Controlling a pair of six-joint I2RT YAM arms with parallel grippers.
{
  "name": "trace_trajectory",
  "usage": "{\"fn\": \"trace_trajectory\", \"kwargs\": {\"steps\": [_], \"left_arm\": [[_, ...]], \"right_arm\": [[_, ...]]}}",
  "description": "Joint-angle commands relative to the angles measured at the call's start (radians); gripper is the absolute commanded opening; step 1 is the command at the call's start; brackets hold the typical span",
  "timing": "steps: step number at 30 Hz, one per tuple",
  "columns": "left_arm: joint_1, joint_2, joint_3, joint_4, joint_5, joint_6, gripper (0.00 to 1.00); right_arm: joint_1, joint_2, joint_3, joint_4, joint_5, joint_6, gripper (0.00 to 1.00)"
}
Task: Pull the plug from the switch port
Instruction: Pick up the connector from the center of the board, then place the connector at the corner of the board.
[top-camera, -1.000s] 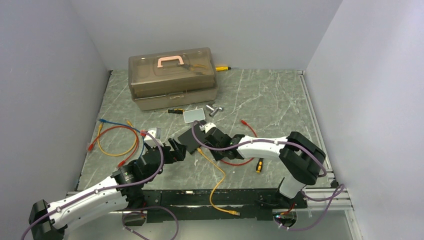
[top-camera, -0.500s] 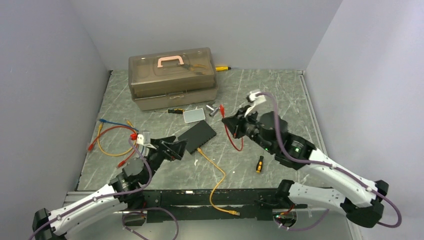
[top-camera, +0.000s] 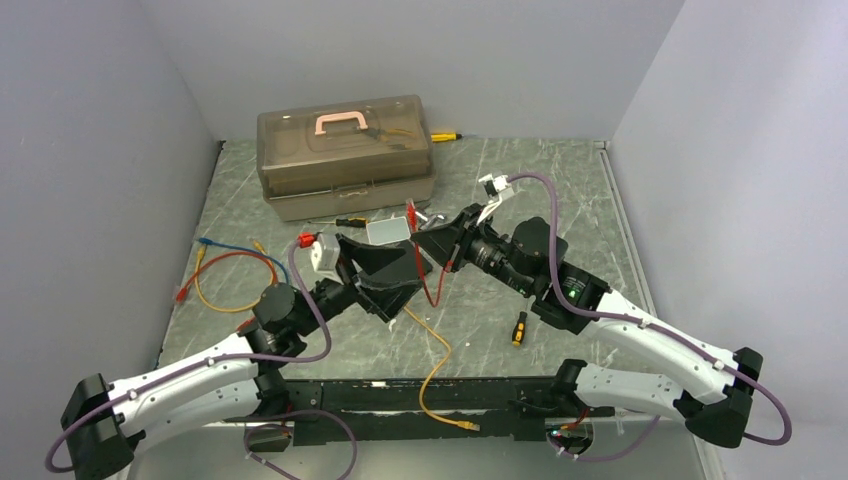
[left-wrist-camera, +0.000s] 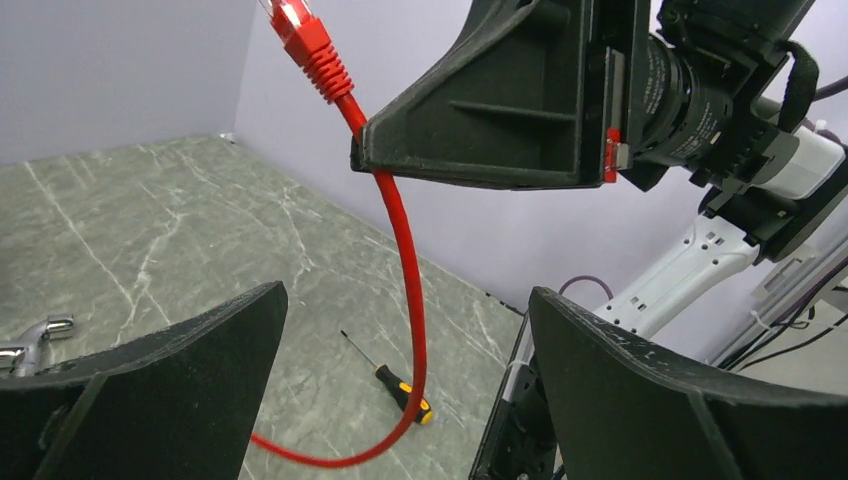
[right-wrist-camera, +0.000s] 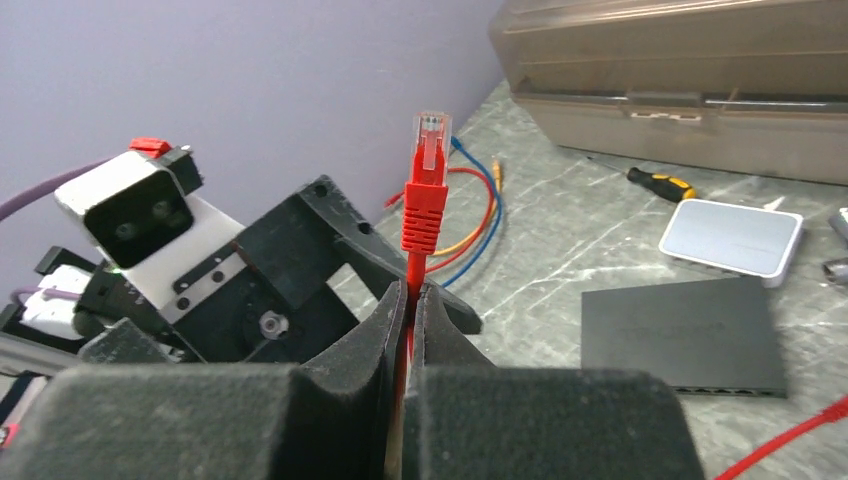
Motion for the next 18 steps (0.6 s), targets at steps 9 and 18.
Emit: {"fn": "trace_trajectory", "kwargs": {"steps": [9, 18], "left_arm": [[0.0, 0.111, 0.062, 0.025, 0.131, 0.013, 0.91], [0.0, 0.156, 0.089, -0.021, 0.116, -0.003, 0.55]], "right_arm": [[-0.017, -0.03, -0.013, 0.121, -0.093, 0.087, 0.0], [-0.016, -0.032, -0.033, 0.128, -0.116, 0.096, 0.0]]}}
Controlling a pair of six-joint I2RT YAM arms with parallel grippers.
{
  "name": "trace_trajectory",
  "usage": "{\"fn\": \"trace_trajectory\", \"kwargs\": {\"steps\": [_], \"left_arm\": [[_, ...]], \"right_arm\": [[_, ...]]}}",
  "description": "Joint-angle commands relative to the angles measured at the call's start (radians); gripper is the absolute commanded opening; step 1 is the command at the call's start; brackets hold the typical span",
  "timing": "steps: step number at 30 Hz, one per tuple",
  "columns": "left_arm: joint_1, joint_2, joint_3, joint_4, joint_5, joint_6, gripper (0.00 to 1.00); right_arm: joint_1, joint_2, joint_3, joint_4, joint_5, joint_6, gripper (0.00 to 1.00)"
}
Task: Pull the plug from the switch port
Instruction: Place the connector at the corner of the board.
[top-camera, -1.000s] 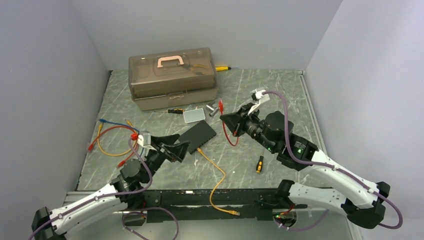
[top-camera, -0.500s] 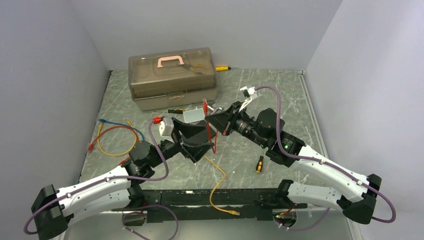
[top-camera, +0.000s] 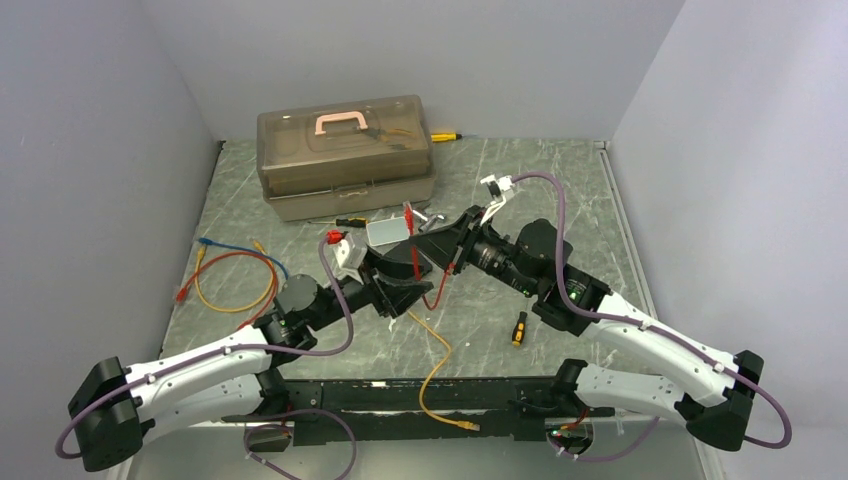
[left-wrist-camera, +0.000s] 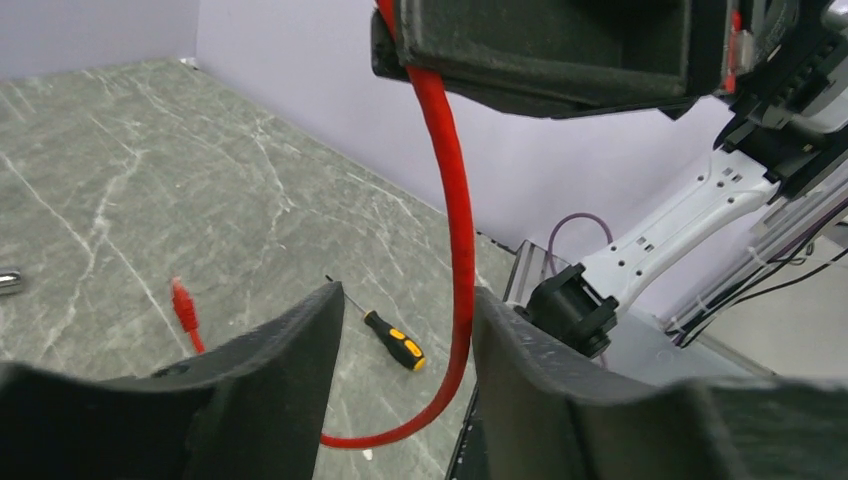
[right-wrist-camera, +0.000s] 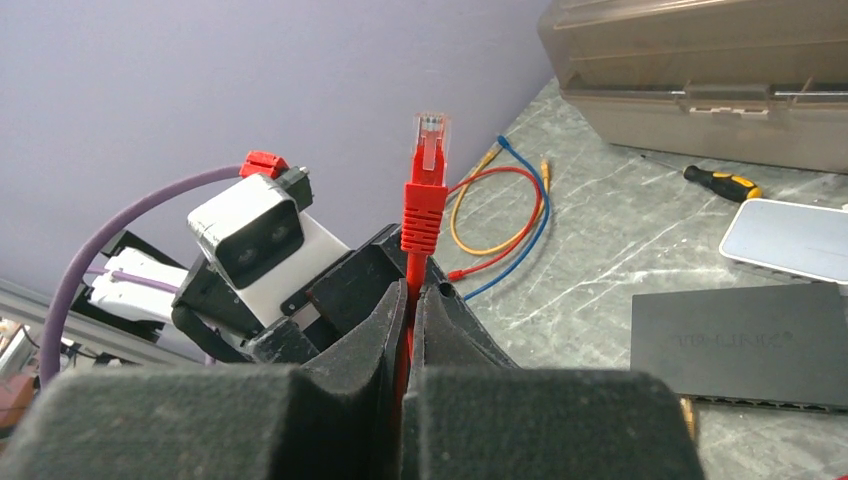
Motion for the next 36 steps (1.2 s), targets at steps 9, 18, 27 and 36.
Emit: {"fn": "trace_trajectory", "kwargs": {"steps": [9, 18, 27, 36], "left_arm": [[-0.001, 0.017, 0.069, -0.041, -0.028, -0.017, 0.0], [0.0, -0.072, 0.109, -0.288, -0.223, 0.022, 0.0], [0.002, -0.21, 0.453, -1.018, -0.755, 0.138, 0.0], [0.404, -0.025, 0.805, -1.563, -0.714, 0.12, 0.0]], "right_arm": [[-0.005, -0.043, -0.04, 0.072, -0.035, 0.018, 0.0], [-0.004, -0.069, 0.008, -0.044, 0.011, 0.033, 0.87], [-0.004, -0.251, 0.021, -0.225, 0.182, -0.068, 1.0], [-0.004, -0.295, -0.071, -0.214, 0.181, -0.097, 0.99]]}}
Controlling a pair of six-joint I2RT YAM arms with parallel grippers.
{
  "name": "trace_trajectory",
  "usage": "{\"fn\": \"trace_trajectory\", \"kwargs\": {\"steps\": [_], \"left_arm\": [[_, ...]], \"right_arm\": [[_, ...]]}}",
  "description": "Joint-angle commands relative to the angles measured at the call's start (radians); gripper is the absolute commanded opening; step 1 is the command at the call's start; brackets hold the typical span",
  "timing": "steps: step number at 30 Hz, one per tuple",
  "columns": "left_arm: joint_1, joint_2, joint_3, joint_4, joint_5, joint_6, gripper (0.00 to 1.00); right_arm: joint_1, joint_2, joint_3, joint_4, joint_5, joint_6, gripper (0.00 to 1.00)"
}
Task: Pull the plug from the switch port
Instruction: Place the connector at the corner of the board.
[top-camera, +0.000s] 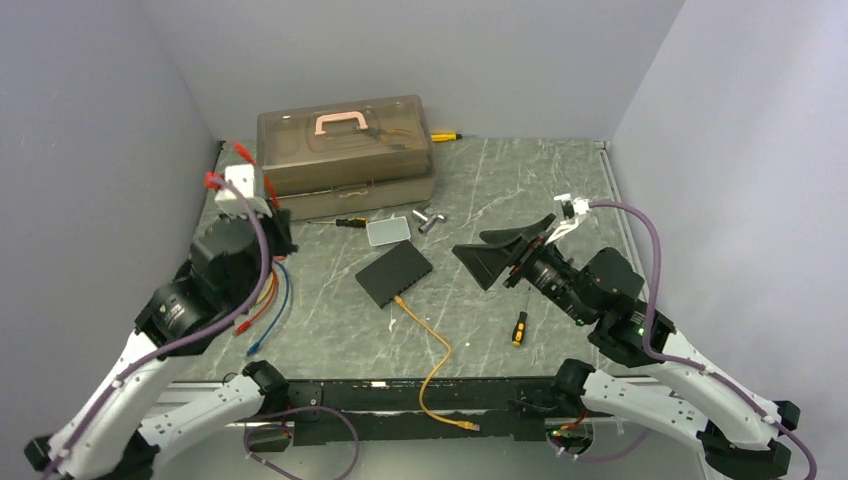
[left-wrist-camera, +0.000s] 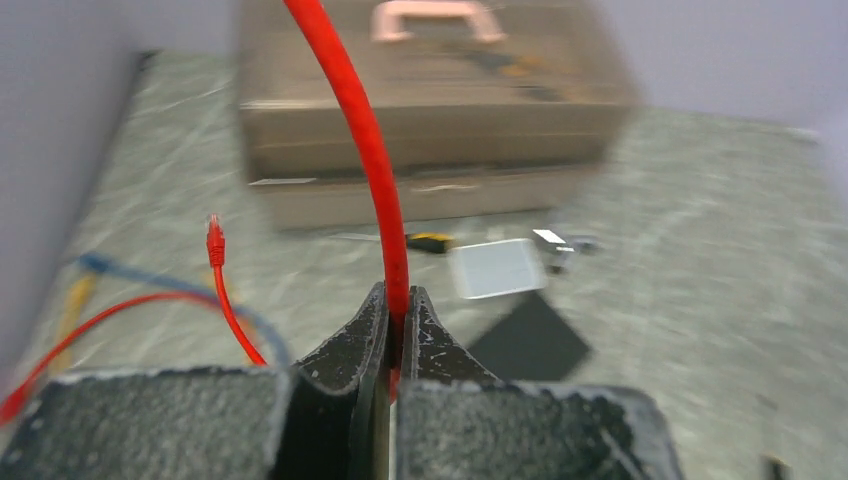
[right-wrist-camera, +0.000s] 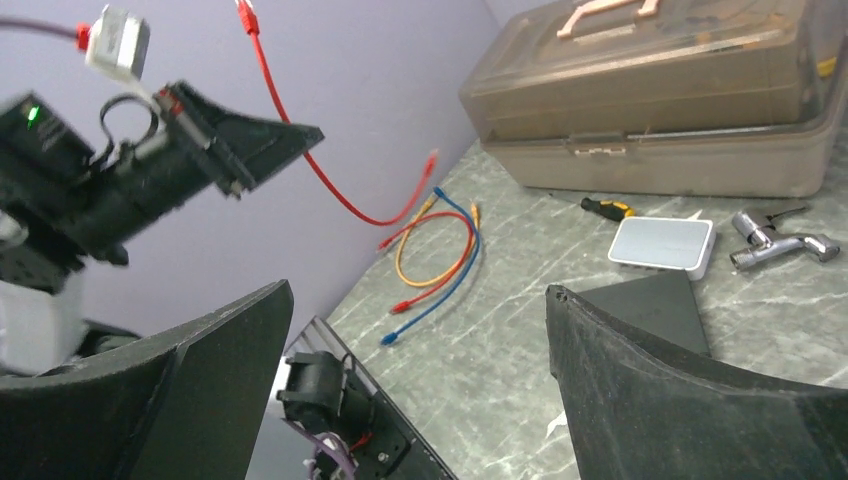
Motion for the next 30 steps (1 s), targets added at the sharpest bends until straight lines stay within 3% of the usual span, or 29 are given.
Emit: {"fn": "trace_trajectory", "kwargs": {"steps": [1, 9, 22, 23, 25, 27, 30], "left_arm": [[0.323, 0.116, 0.089, -0.298, 0.148, 0.032, 0.0], [0.648, 0.315, 0.072, -0.251, 0.239, 0.056, 0.0], [0.86, 0.67, -0.122, -0.083, 0.252, -0.015, 0.0], [0.86, 0.676, -0.135, -0.068, 0.261, -0.02, 0.07], [0.859, 0.677, -0.15, -0.051, 0.277, -0.027, 0.32], [0.86, 0.663, -0.149, -0.044, 0.284, -0.031, 0.62], [0.859, 0.609, -0.132, -0.056, 0.285, -0.038, 0.96]], "right_arm": [[0.002, 0.017, -0.041, 0.01, -0.003, -0.031, 0.99], [0.004, 0.074, -0.081, 0.039, -0.047, -0.055, 0.99], [0.001, 0.155, -0.148, 0.04, -0.06, -0.067, 0.99], [0.001, 0.158, -0.148, 0.037, -0.057, -0.072, 0.99], [0.001, 0.17, -0.146, 0.028, -0.051, -0.079, 0.99], [0.0, 0.18, -0.142, 0.02, -0.046, -0.085, 0.99], [-0.001, 0.194, -0.13, 0.012, -0.043, -0.093, 0.99]]}}
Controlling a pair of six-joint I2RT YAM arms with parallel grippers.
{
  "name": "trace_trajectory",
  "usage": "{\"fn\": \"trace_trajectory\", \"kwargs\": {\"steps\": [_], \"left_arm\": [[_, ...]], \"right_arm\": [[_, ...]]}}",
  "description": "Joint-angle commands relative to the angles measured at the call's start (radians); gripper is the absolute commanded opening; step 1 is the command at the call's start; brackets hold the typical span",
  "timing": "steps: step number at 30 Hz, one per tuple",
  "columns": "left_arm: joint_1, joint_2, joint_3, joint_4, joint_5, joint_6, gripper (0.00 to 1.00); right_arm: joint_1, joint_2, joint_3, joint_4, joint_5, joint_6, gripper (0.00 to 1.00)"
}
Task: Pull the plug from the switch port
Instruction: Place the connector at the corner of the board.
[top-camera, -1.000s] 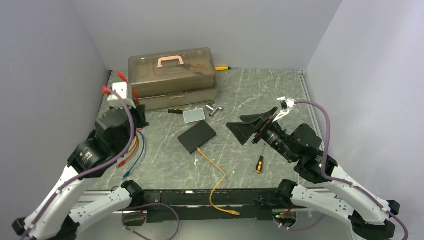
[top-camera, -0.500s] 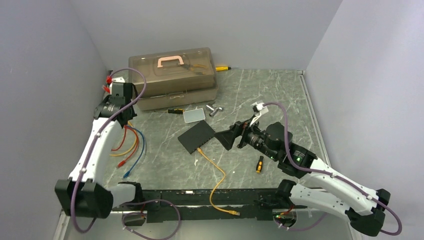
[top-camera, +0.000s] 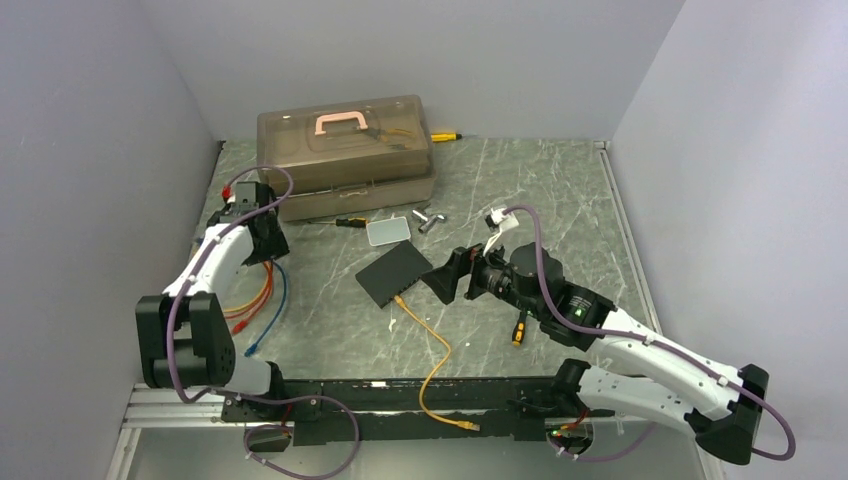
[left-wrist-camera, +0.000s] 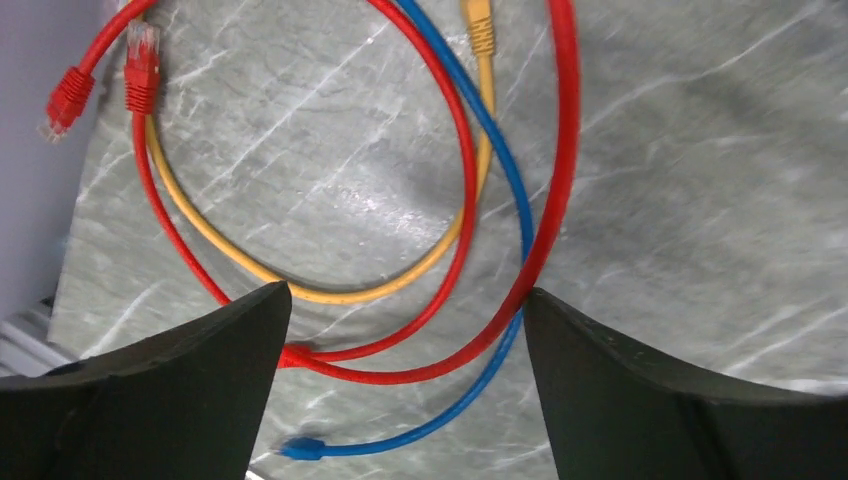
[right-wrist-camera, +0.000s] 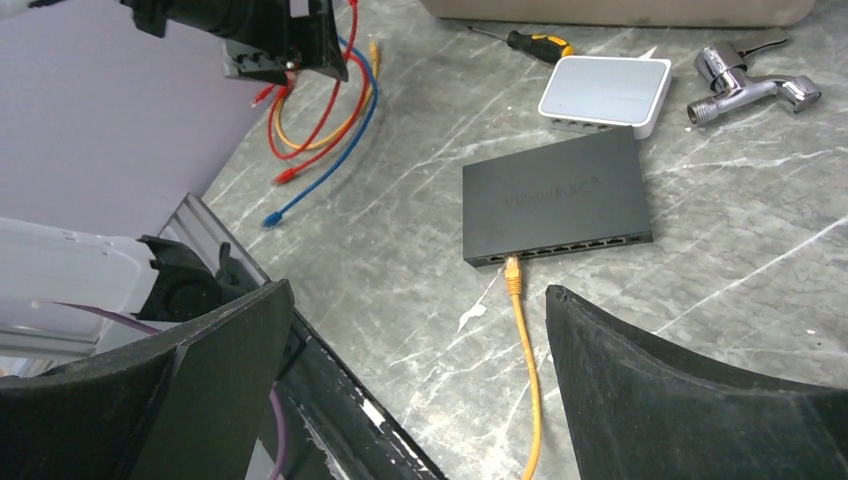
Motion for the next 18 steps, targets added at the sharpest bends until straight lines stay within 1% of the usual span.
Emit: {"fn": "trace_trajectory", "kwargs": {"steps": [1, 4, 6, 7, 10, 11, 12, 14, 16, 17, 18], "left_arm": [[0.001, -0.114, 0.041, 0.036, 0.026, -0.028, 0.99], [-0.008, -0.223, 0.065, 0.018, 0.067, -0.046, 0.99], [-0.049, -0.315, 0.072, 0.022, 0.077, -0.06, 1.0], [-0.095, -0.355, 0.075, 0.023, 0.07, -0.07, 0.99], [-0.29, -0.487, 0.066, 0.046, 0.044, -0.11, 0.99], [-0.35, -0.529, 0.045, 0.078, 0.053, -0.126, 0.99], [-0.414, -0.57, -0.008, 0.129, 0.075, -0.138, 0.99], [-0.51, -0.641, -0.129, 0.272, 0.166, -0.155, 0.99], [-0.567, -0.669, -0.245, 0.405, 0.251, -0.19, 0.99], [-0.582, -0.666, -0.299, 0.495, 0.288, -0.195, 0.98], [-0.588, -0.651, -0.348, 0.552, 0.32, -0.2, 0.98]], "right_arm": [[-0.001, 0.017, 0.02, 0.009, 0.01, -0.032, 0.99], [-0.002, 0.031, 0.03, 0.004, 0.015, -0.04, 0.99], [-0.002, 0.039, 0.033, 0.002, 0.023, -0.045, 0.99], [-0.004, 0.042, 0.033, 0.001, 0.028, -0.046, 1.0], [-0.006, 0.049, 0.029, -0.001, 0.058, -0.042, 1.0], [-0.006, 0.052, 0.024, 0.002, 0.068, -0.038, 1.0], [-0.007, 0.053, 0.017, 0.01, 0.08, -0.031, 1.0], [-0.01, 0.062, -0.005, 0.032, 0.104, -0.014, 1.0], [-0.016, 0.073, -0.037, 0.073, 0.11, 0.003, 0.99], [-0.029, 0.083, -0.052, 0.094, 0.096, 0.013, 0.99], [-0.046, 0.101, -0.065, 0.112, 0.065, 0.025, 0.99]]}}
